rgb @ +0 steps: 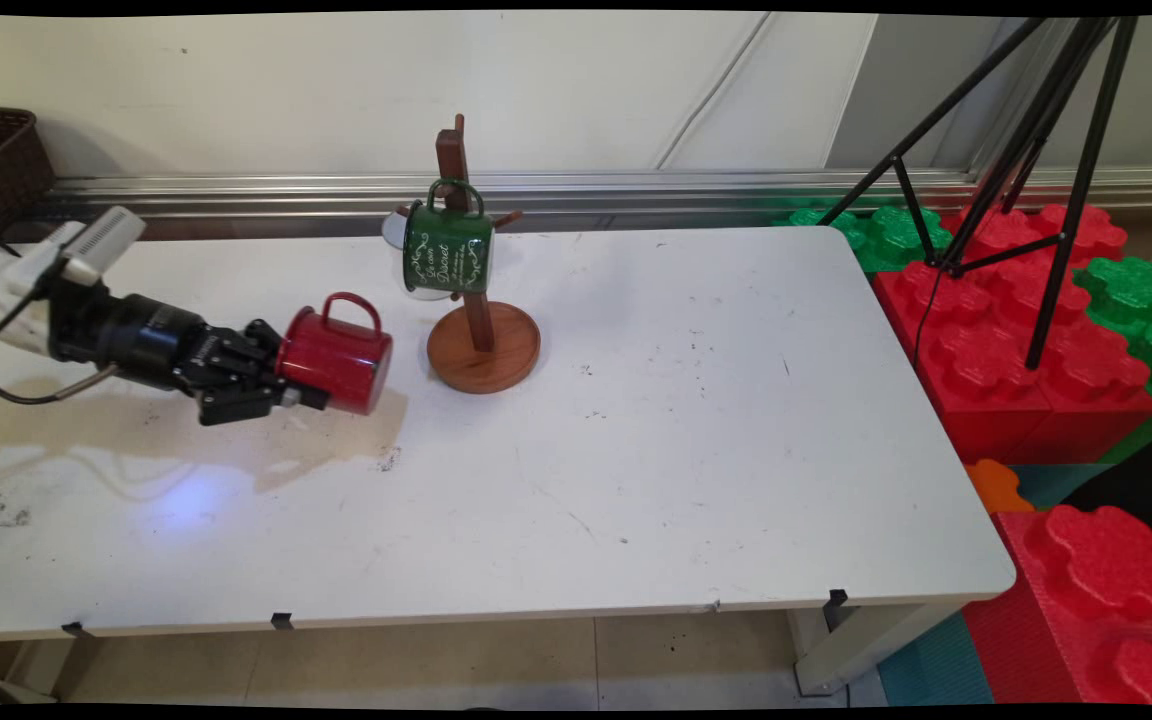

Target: Place the picked object on the table

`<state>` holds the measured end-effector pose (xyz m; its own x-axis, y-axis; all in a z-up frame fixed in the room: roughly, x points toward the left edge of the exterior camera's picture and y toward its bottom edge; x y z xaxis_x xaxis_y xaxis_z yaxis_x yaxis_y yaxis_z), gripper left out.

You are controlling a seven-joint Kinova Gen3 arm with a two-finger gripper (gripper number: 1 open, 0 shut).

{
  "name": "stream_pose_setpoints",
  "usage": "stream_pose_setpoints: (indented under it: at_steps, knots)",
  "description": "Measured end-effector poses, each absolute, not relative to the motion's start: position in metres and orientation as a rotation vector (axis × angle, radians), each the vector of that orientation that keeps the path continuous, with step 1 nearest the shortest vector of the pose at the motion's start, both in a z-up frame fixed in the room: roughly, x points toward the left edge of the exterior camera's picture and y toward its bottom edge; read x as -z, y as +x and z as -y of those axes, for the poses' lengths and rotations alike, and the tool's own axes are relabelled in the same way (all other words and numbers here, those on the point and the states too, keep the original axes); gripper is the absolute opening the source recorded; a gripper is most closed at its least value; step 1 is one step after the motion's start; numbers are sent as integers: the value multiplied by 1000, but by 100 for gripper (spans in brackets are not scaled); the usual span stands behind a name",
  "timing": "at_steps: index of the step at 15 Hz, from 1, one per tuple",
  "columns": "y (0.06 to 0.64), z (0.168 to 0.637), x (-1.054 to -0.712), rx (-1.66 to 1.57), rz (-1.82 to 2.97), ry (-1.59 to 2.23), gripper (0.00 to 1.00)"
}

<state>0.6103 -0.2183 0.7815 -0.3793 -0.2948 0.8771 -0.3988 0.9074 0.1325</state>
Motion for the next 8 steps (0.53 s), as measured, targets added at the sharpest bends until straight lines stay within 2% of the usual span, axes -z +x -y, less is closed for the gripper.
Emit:
stream_pose_setpoints:
  at_steps: [8]
  knots:
    - [637,204,-810,-198,2117,463,0]
